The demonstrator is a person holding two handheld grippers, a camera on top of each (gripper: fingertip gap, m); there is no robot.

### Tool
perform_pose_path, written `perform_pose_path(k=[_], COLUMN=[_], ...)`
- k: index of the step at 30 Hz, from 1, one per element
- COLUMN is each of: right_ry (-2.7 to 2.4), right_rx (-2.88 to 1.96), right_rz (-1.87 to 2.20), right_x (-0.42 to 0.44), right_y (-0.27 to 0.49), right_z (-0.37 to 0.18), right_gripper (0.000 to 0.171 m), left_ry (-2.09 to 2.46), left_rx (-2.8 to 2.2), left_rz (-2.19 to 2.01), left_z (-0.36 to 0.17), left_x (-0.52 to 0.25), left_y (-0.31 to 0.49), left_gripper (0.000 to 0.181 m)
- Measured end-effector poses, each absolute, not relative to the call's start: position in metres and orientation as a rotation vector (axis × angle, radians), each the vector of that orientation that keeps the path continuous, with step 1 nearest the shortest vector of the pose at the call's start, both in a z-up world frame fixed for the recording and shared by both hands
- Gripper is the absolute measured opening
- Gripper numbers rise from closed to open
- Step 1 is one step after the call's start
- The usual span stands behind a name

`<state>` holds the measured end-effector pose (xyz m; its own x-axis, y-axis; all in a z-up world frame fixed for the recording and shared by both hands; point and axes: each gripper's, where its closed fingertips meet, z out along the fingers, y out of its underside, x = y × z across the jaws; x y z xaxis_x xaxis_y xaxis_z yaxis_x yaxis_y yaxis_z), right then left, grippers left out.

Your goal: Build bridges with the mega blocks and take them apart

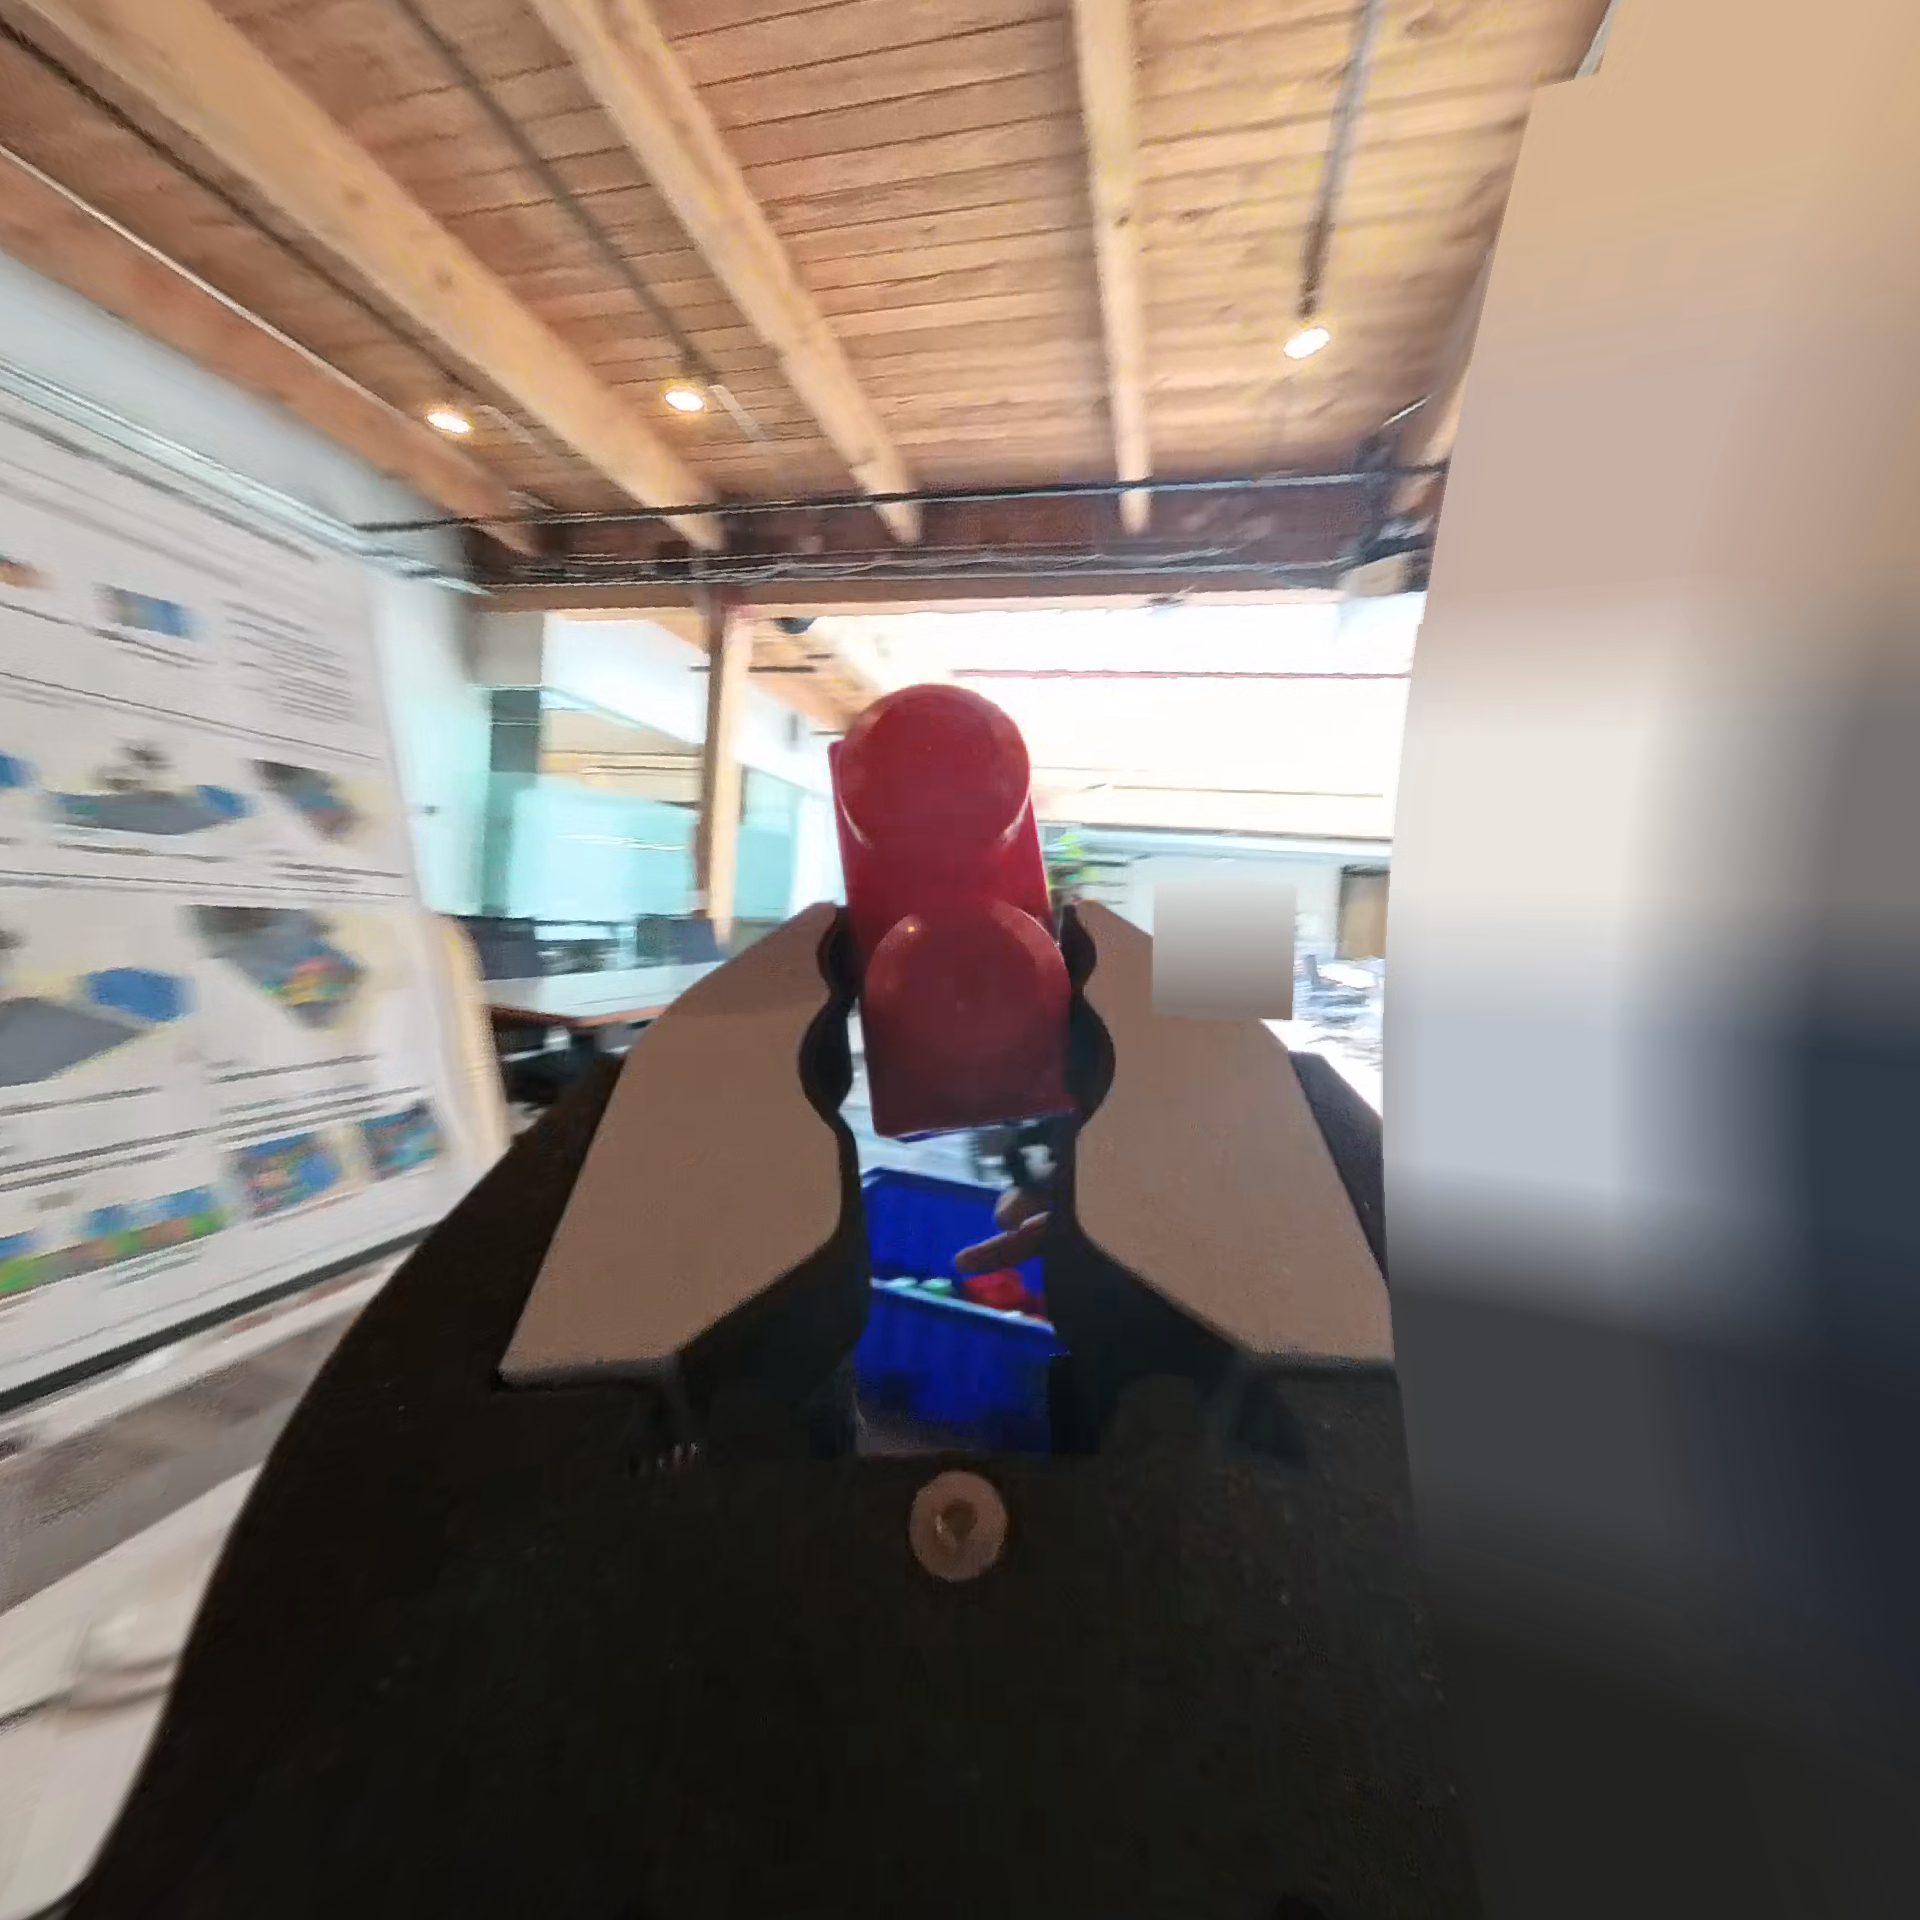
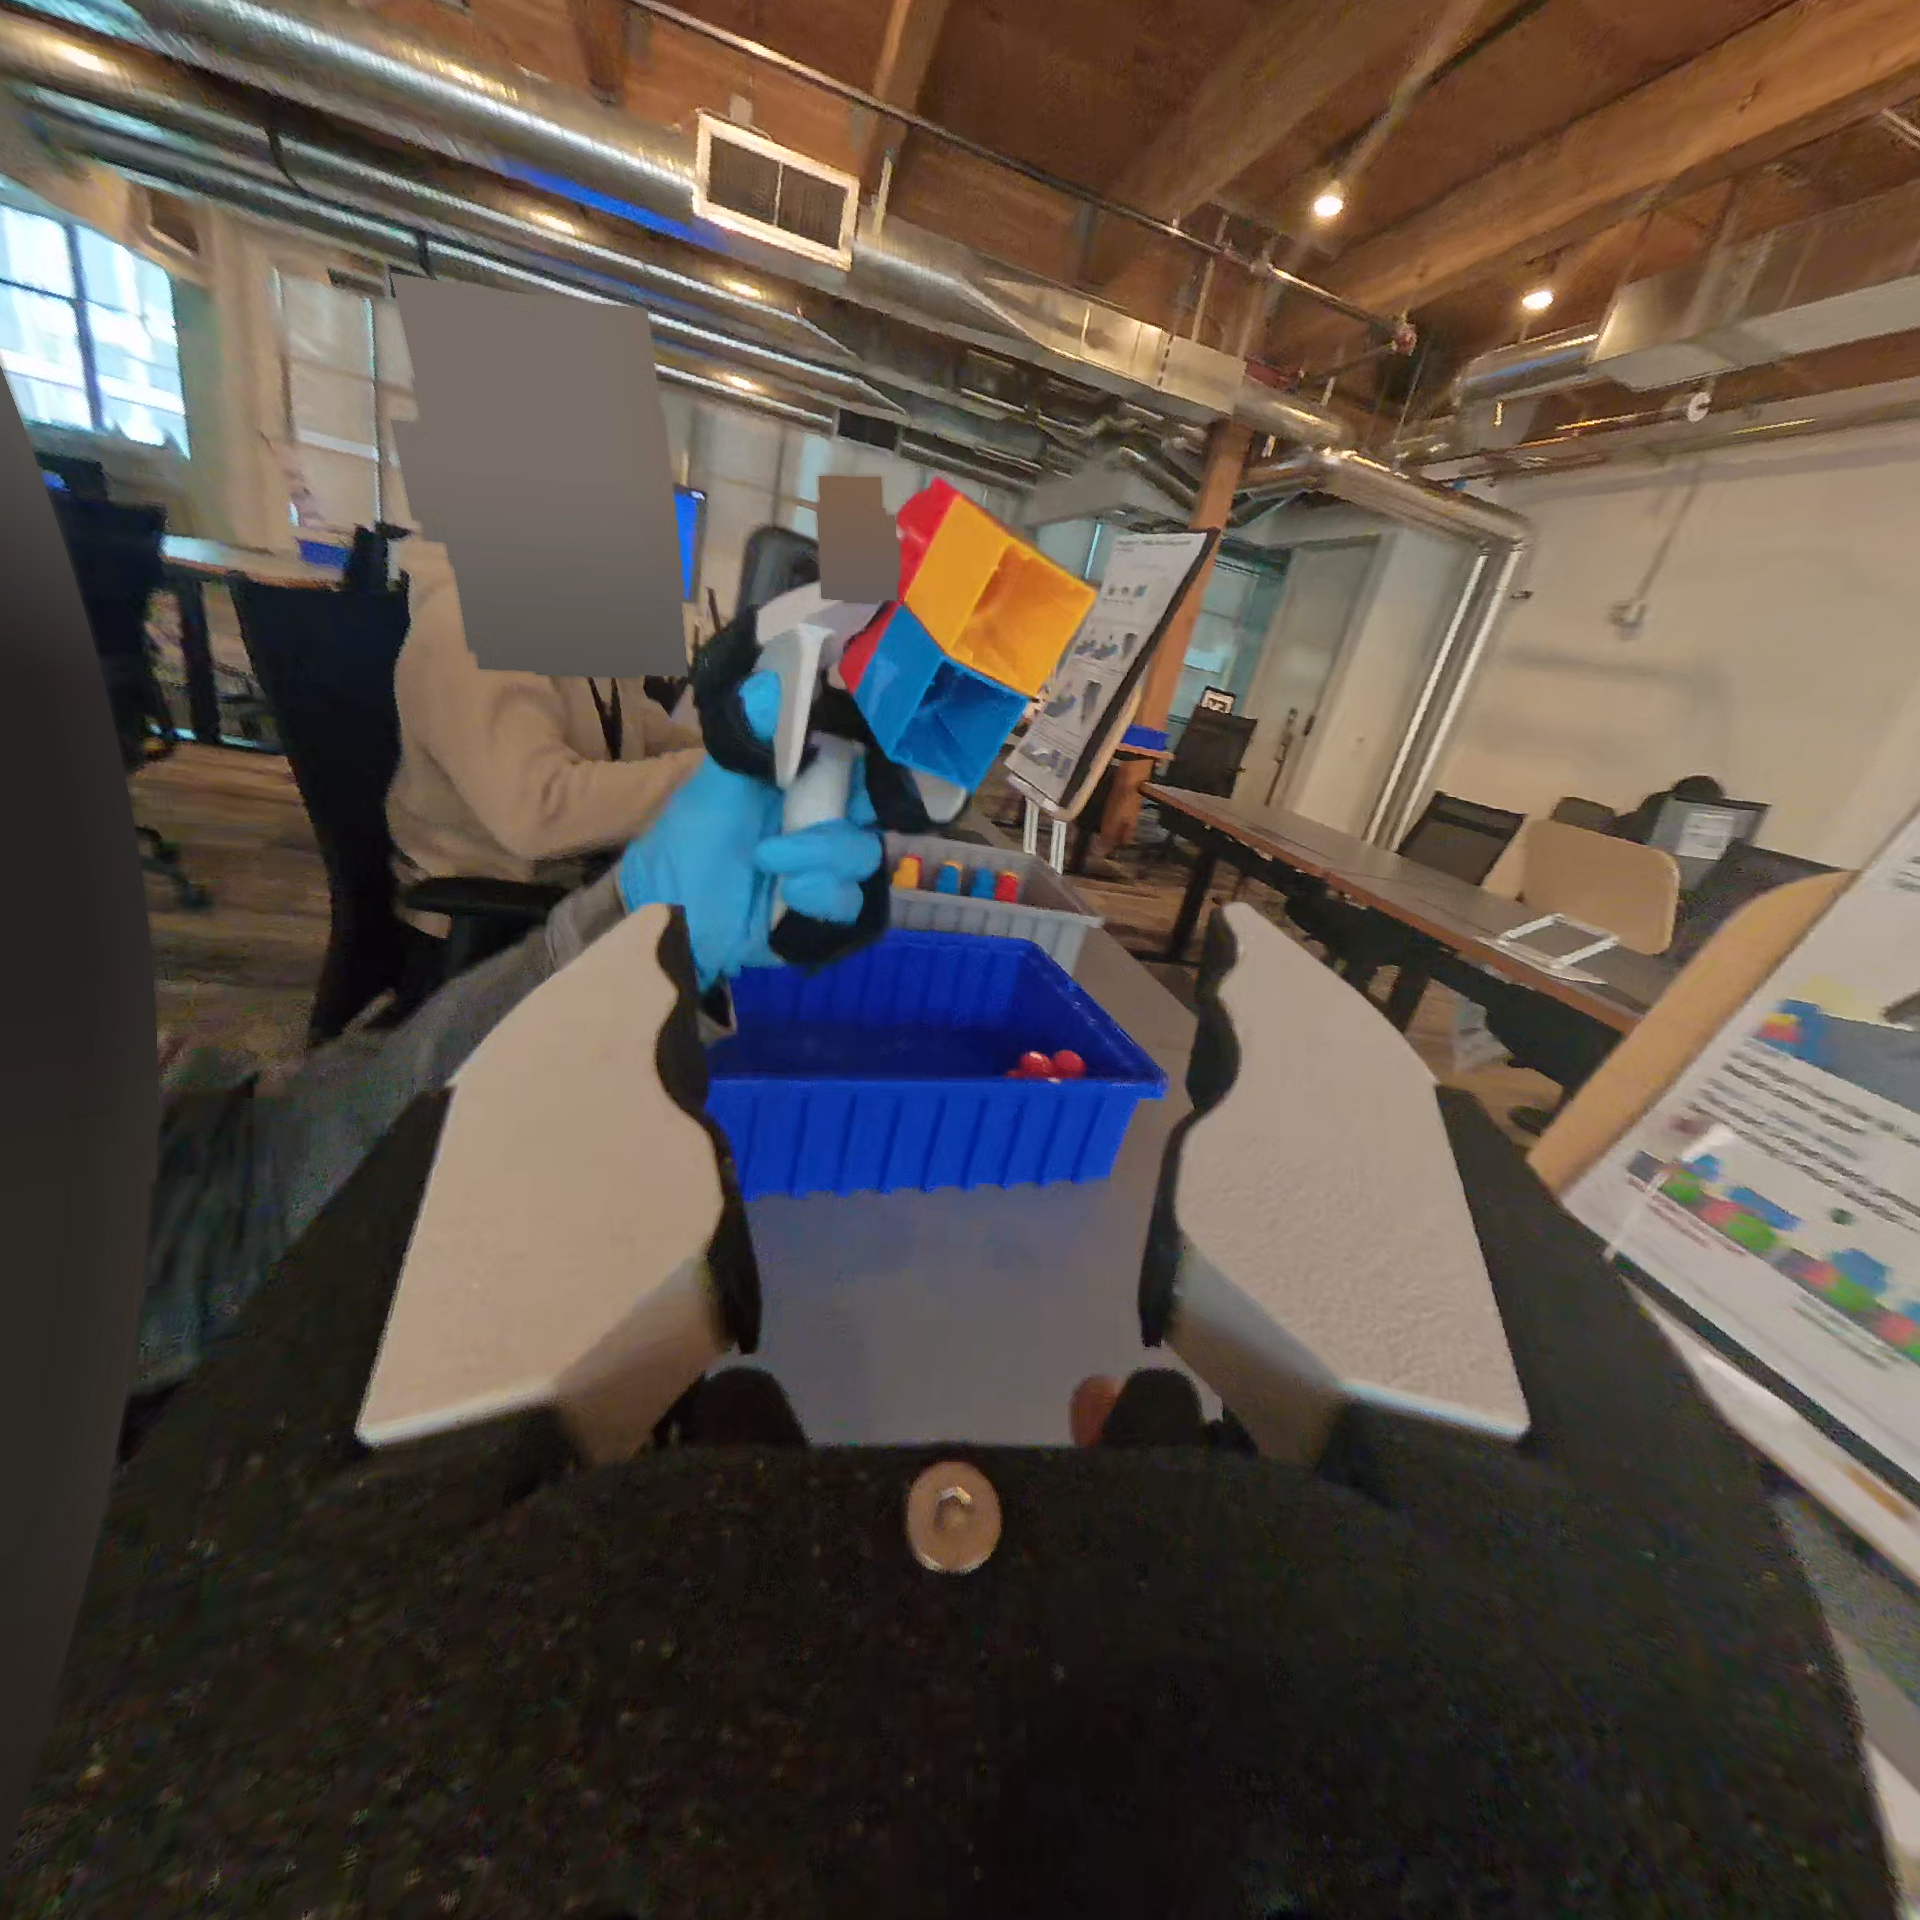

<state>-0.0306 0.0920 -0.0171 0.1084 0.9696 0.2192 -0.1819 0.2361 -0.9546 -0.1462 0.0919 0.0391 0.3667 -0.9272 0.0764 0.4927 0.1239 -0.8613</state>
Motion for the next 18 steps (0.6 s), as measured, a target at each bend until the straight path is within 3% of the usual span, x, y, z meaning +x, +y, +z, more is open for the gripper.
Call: perform_pose_path(k=[6, 15, 18], right_ry=[-1.003, -0.963, -0.961], right_rx=[-0.980, -0.946, -0.920], right_rz=[1.248, 1.357, 1.366], right_x=[-0.063, -0.076, -0.073], right_y=[0.096, 0.093, 0.092], right_z=[-0.010, -0.007, -0.005], right_gripper=[0.086, 0.039, 0.038], left_ry=[0.632, 0.879, 0.901], left_rx=[-0.855, -0.927, -0.926], left_rz=[-1.292, -1.224, -1.218], left_z=[0.032, 0.009, 0.009], left_x=[-0.107, -0.062, -0.060], left_y=[0.091, 0.088, 0.087], left_gripper=[0.036, 0.036, 0.036])
